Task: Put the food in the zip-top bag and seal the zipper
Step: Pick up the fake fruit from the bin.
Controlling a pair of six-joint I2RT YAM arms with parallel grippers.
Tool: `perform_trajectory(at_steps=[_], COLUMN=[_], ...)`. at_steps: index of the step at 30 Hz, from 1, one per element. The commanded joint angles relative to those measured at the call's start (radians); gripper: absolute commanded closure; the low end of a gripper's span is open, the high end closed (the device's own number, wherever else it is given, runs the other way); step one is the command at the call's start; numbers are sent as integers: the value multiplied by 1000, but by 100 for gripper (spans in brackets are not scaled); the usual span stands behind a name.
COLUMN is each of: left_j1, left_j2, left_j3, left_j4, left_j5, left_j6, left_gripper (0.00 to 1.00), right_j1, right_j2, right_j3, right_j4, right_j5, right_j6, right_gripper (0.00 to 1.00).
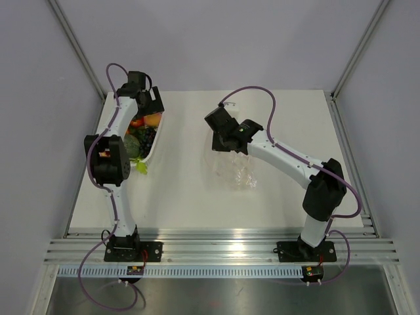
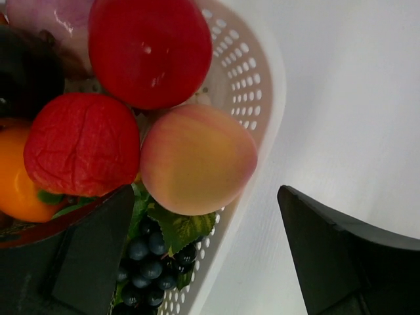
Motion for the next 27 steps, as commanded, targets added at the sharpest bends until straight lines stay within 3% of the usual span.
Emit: perform_trajectory(at_steps=[1,4,9,14,27], left_j1=[5,14,52,107,149], left_j2=[-150,-179,-220,-202,-7], left_j3=[-106,-130,-189,-201,-42], left_j4=[120,136,145,133,125], left_j5=[-50,-93,-162,-149,-104], left_j6=[-21,-39,-152,-257,-257], left_gripper=[7,10,25,13,15], right_j1=[-1,-1,-1,-1,0], right_j2=[-37,-33,-28,-25,-8], right_j3=[4,9,10,1,7], right_j4=[26,26,29,29,25], right_j5=[-1,-4,-16,-18,-22], right_j6=[-15,-16,-21,-27,-51], right_gripper=[100,100,100,100,100])
